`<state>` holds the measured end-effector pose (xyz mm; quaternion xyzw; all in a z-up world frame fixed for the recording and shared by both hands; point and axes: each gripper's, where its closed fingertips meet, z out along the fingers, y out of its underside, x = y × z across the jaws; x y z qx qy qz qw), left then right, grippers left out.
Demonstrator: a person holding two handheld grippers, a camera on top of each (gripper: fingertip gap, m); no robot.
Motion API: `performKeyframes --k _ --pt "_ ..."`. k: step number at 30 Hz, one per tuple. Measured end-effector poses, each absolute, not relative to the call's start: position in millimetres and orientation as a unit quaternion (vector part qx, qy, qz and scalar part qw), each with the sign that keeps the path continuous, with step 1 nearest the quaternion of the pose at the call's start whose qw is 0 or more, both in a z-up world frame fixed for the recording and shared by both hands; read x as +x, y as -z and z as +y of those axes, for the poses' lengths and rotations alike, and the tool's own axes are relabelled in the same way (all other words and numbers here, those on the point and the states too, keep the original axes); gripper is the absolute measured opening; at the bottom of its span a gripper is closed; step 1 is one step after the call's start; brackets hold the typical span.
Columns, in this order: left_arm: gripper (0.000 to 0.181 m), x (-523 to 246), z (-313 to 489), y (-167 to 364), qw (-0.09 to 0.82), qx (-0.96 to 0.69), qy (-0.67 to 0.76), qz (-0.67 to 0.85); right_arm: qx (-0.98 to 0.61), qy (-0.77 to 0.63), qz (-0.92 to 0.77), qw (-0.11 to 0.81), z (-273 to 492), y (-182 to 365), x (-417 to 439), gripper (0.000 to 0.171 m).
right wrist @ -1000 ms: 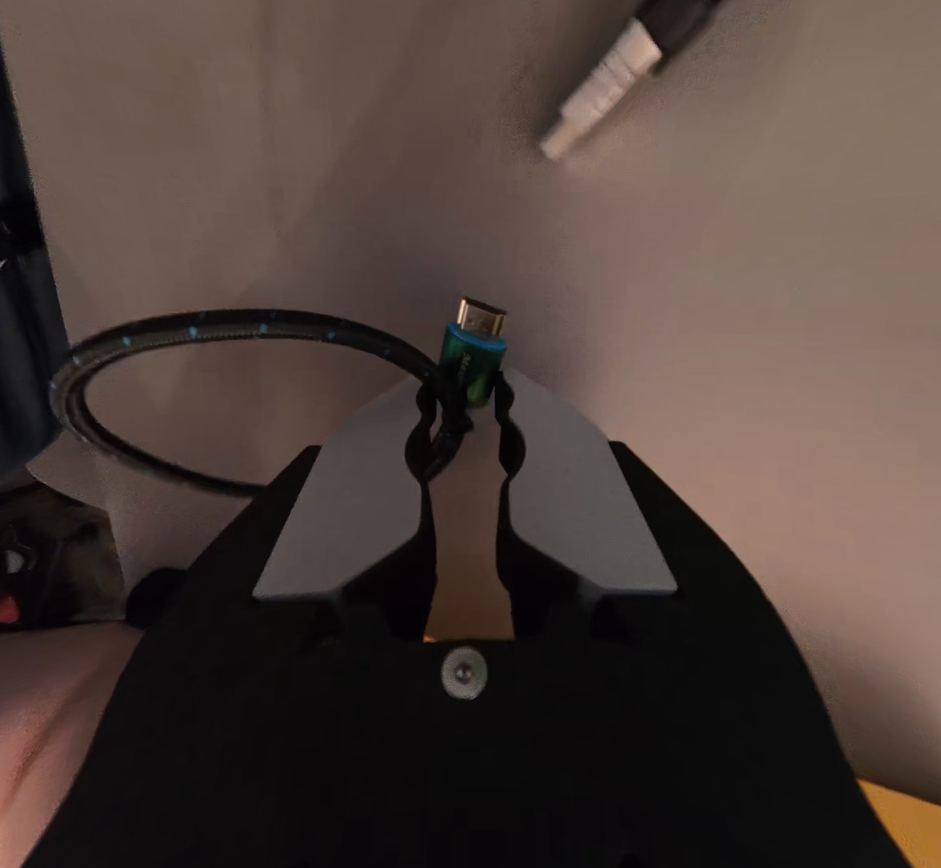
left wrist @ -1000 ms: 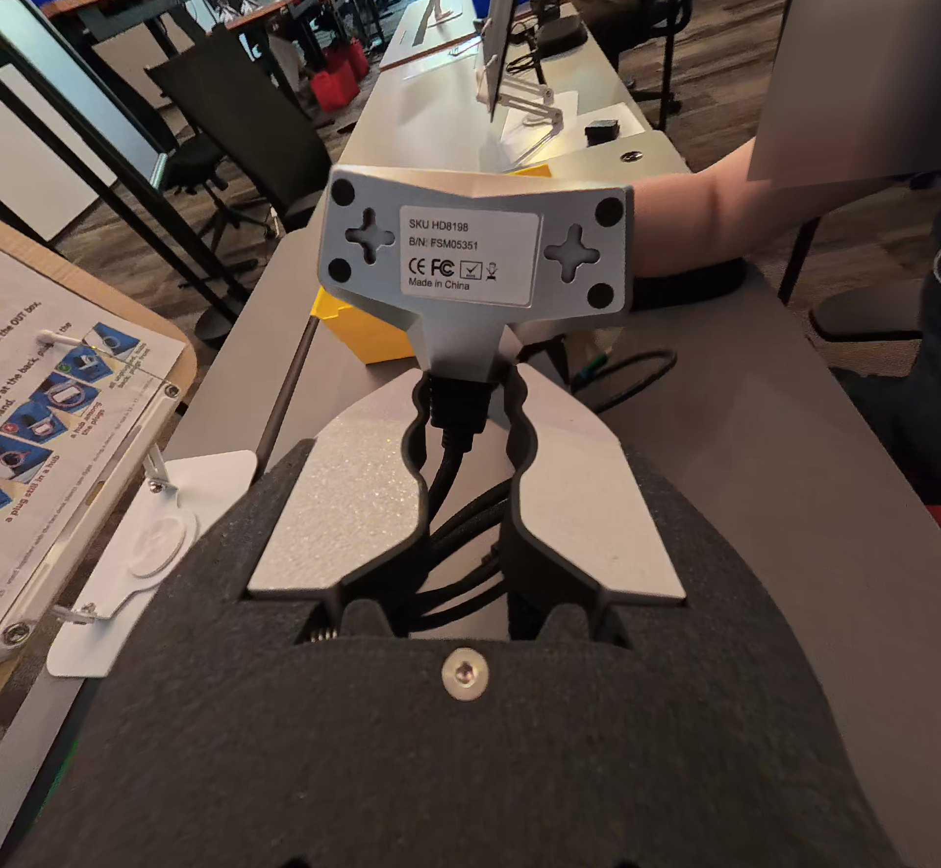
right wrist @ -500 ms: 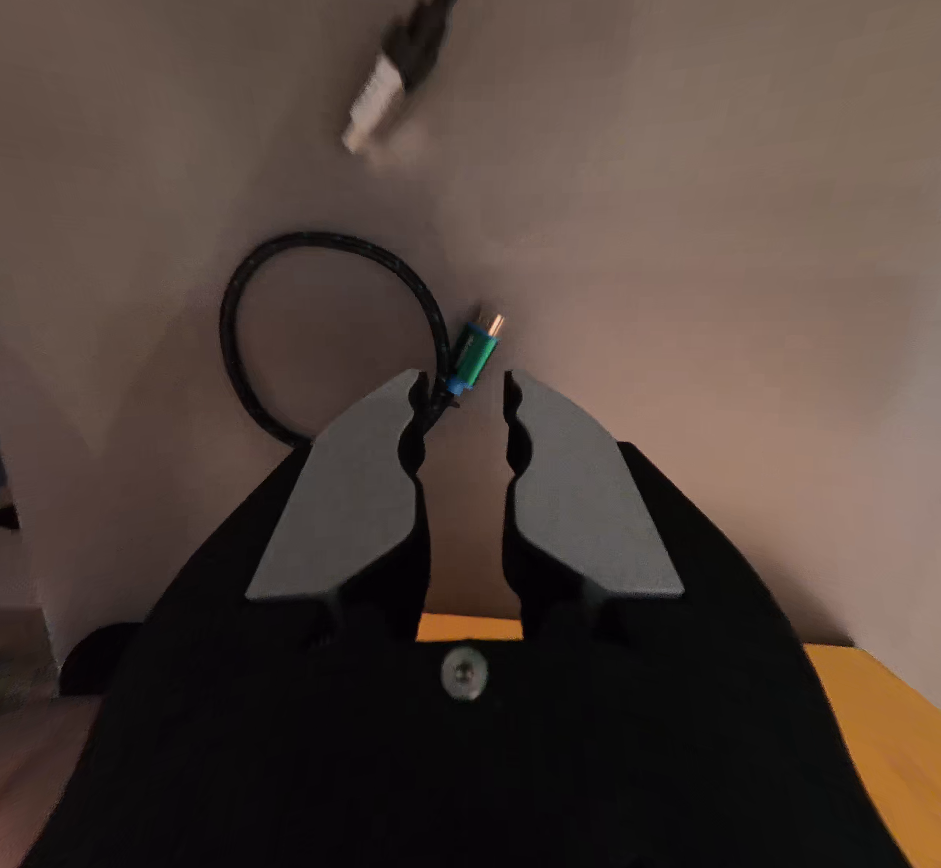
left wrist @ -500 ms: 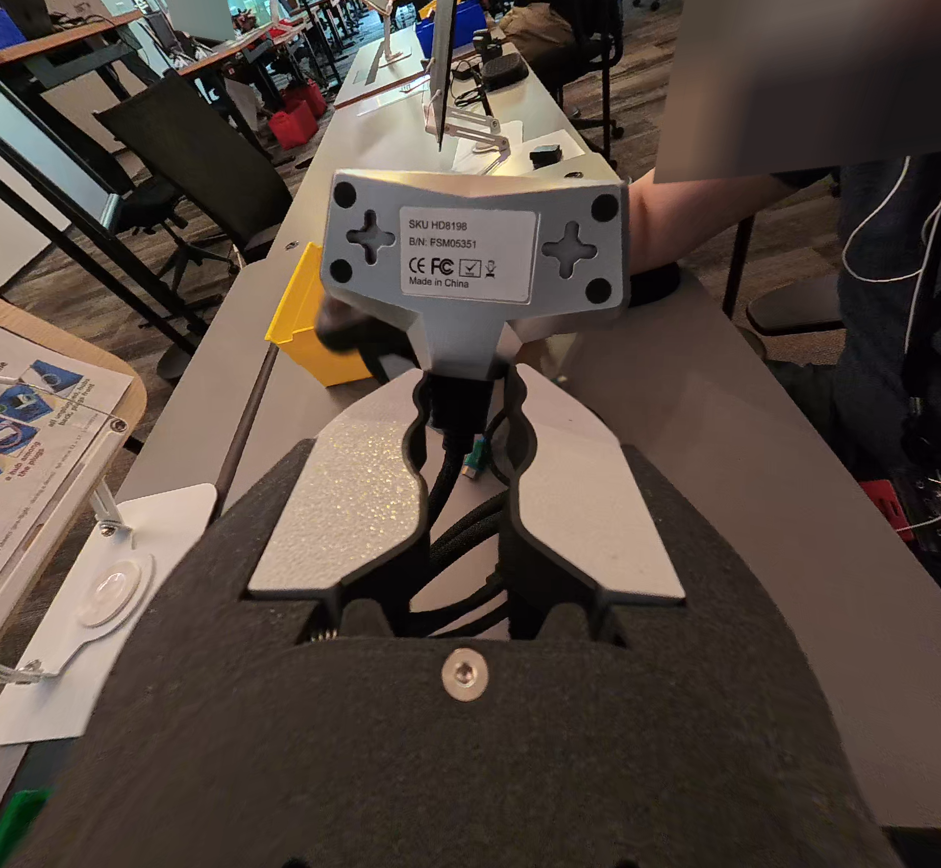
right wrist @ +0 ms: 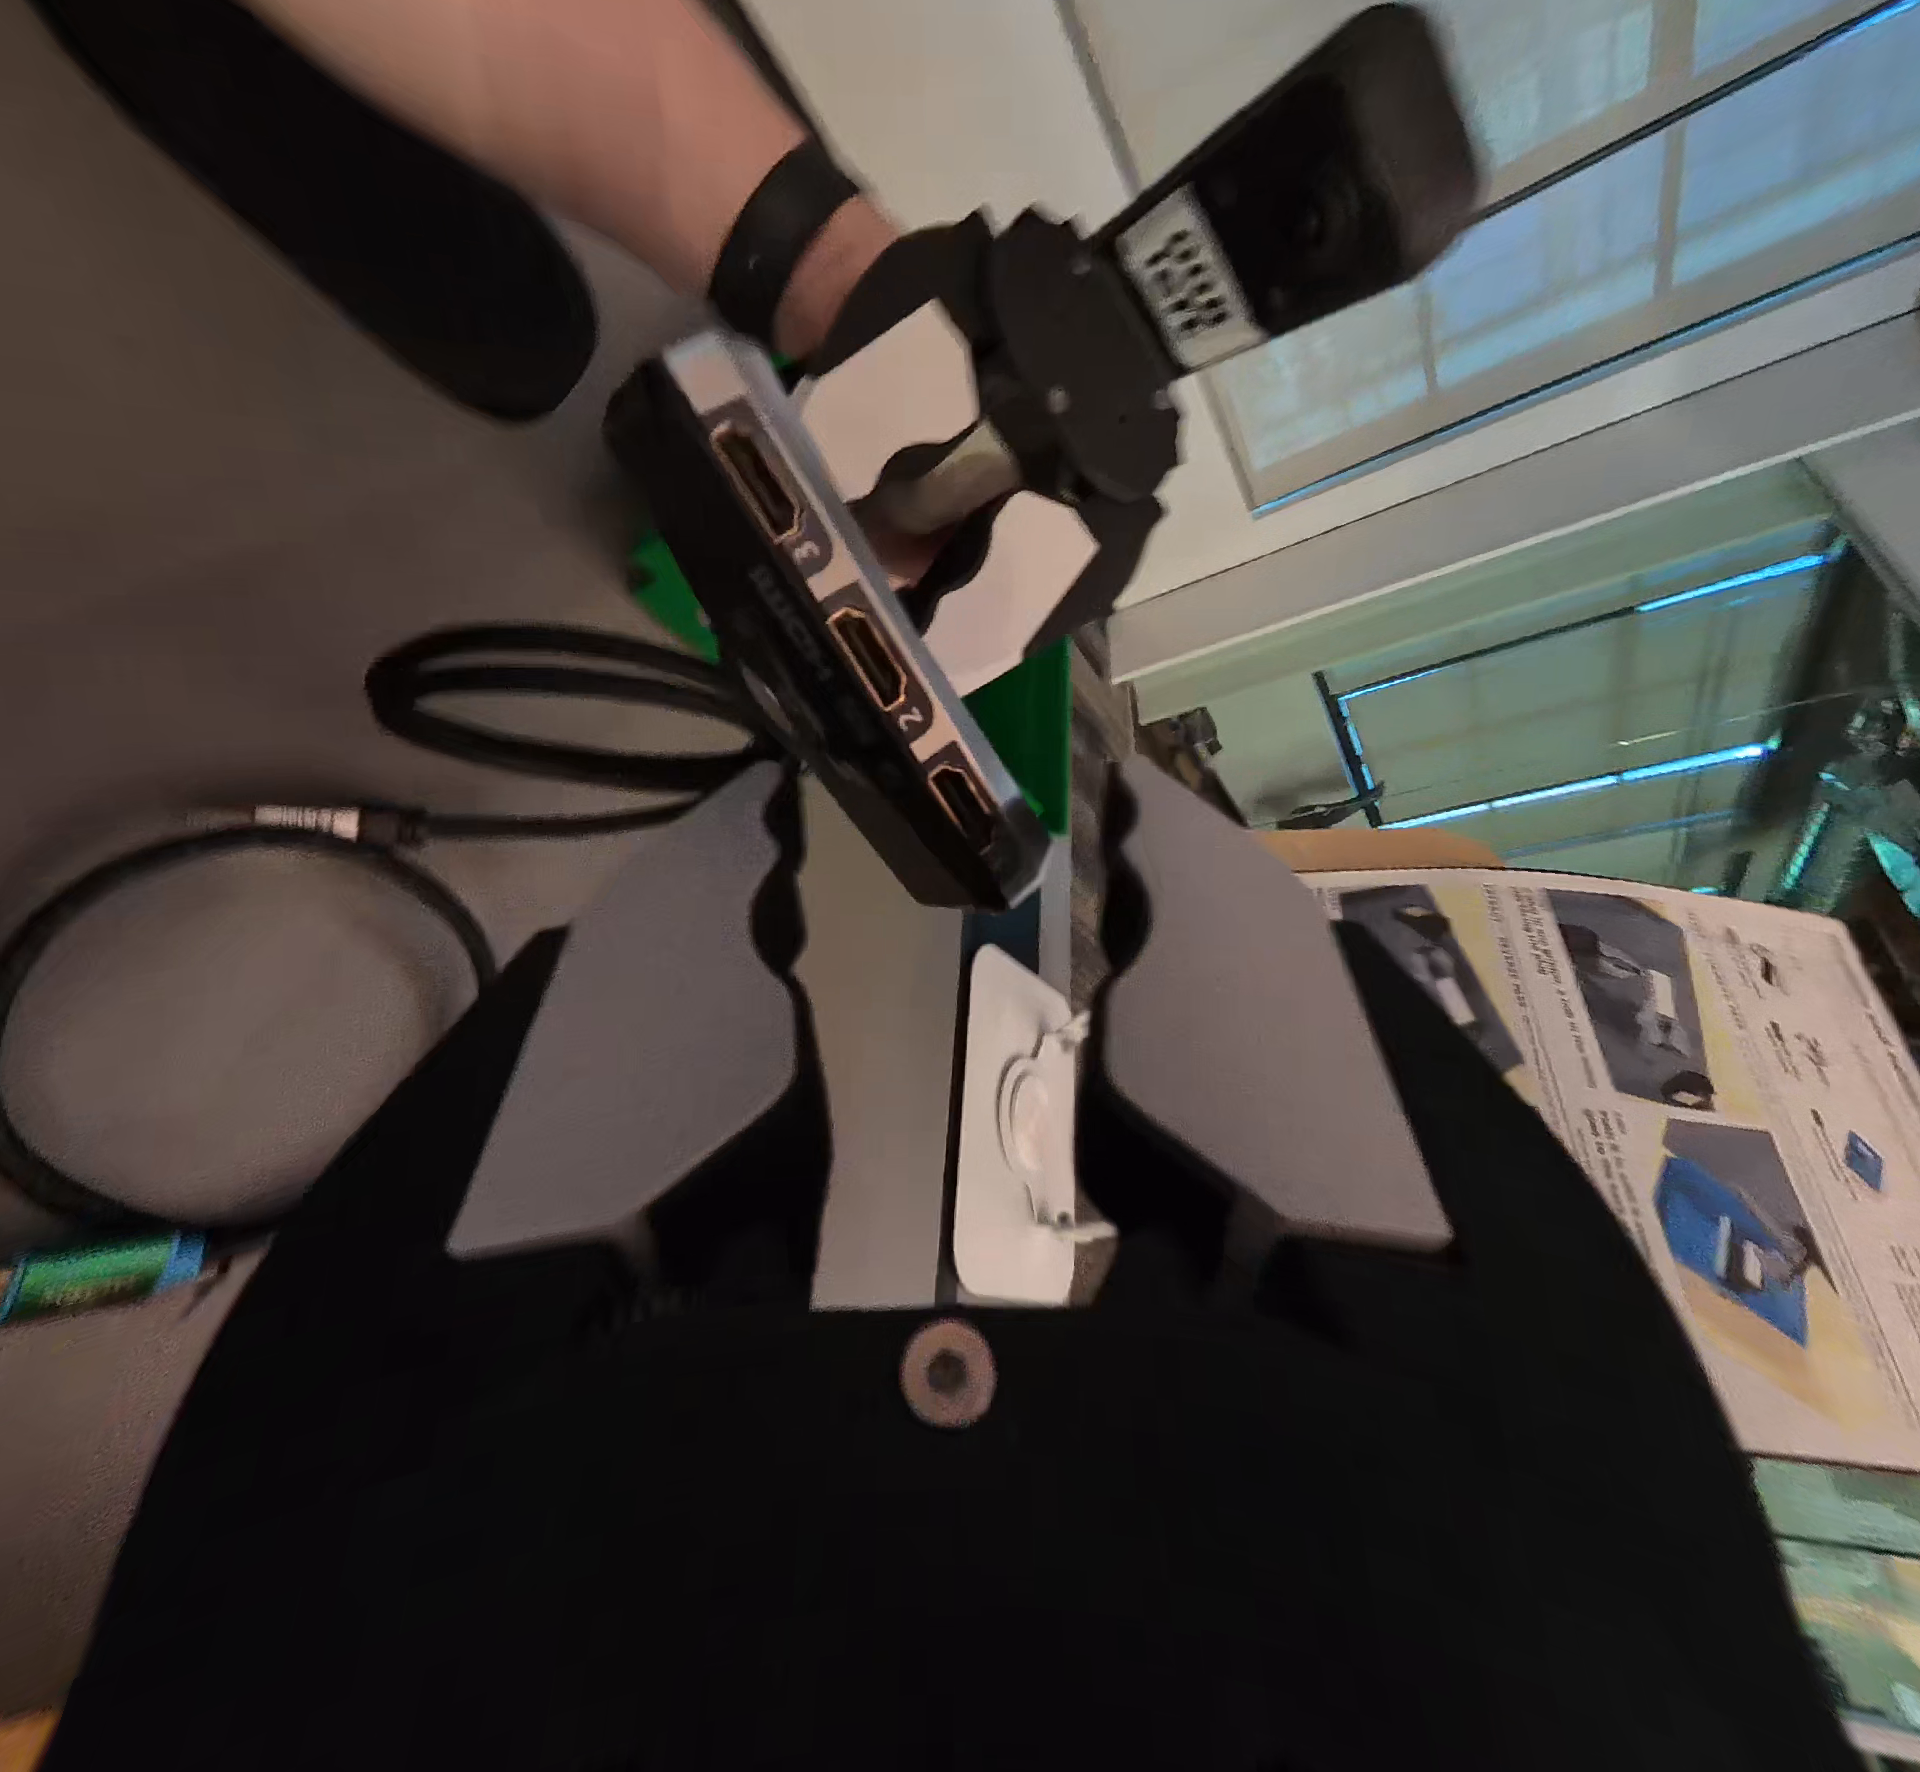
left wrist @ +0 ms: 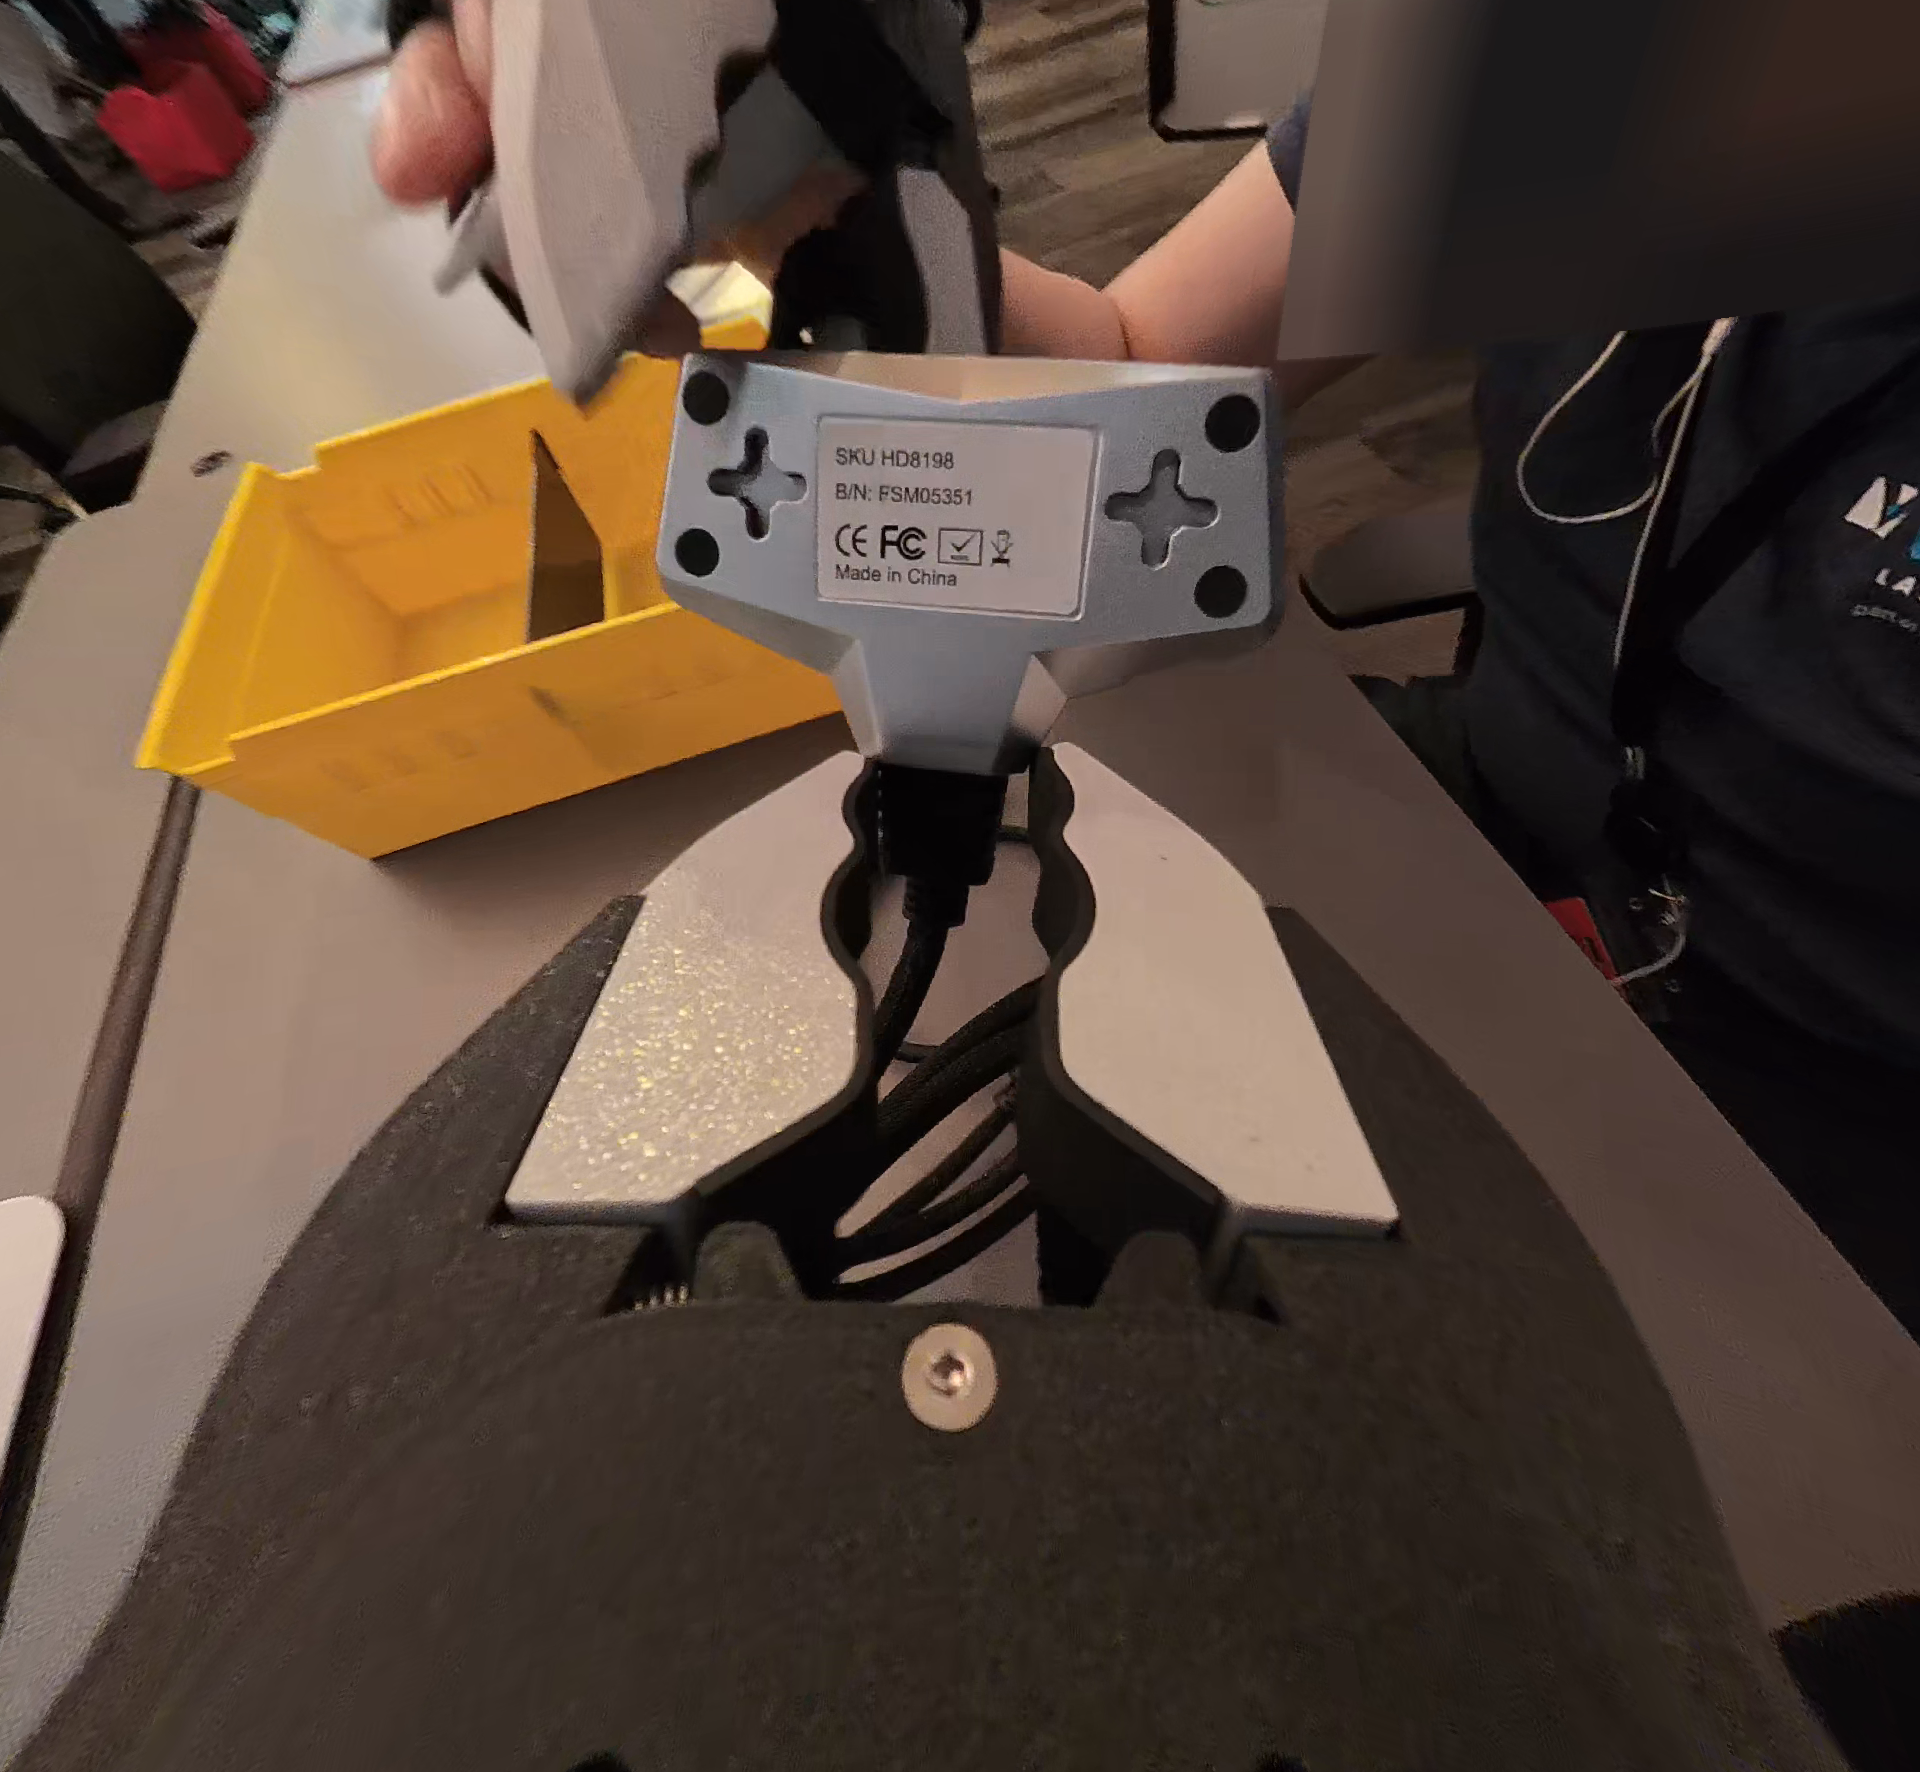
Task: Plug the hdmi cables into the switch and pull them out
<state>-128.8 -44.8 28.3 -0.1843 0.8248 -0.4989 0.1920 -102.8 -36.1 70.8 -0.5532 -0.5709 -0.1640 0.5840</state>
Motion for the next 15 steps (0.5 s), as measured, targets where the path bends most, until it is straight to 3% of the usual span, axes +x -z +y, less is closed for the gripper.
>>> performKeyframes --k 6,11,15 --pt "0.033 -122 -34 -28 0.205 -0.23 0.519 0.797 -0.597 0.163 -0.601 0.507 -35 -44 -93 0.025" --pt "0.057 -133 9 -60 0.384 -0.277 0.514 0.716 -0.621 0.161 -0.578 0.504 -26 -44 -83 0.02" --pt "0.049 -150 15 -76 0.511 -0.266 0.467 0.671 -0.641 0.201 -0.56 0.484 -14 -38 -70 0.02"
